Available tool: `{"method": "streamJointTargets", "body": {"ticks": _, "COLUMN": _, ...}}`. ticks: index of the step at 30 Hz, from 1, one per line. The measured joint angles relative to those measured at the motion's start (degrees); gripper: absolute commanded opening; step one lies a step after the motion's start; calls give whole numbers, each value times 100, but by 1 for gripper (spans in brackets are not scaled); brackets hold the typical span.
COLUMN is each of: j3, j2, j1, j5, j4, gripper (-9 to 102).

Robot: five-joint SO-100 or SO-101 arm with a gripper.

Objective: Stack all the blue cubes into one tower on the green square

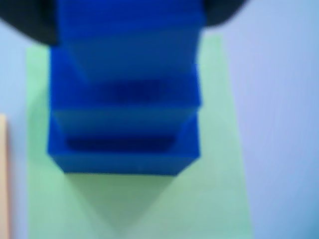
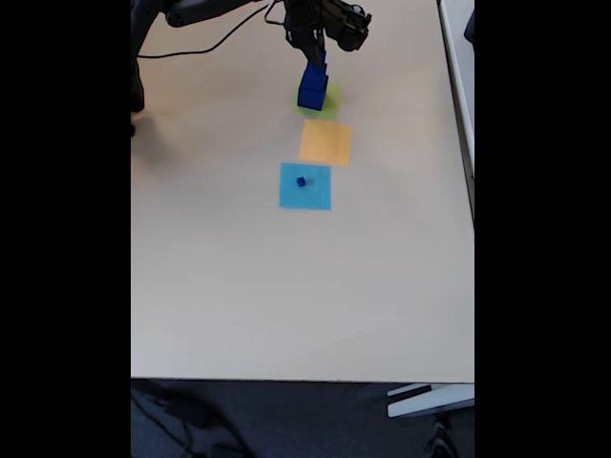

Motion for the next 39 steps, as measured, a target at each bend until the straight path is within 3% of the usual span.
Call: {"method": "streamJointTargets", "body": {"ticks": 39, "j3": -35, "j2": 0, "j1": 18, "j5": -141, "j4": 0, "gripper": 1}}
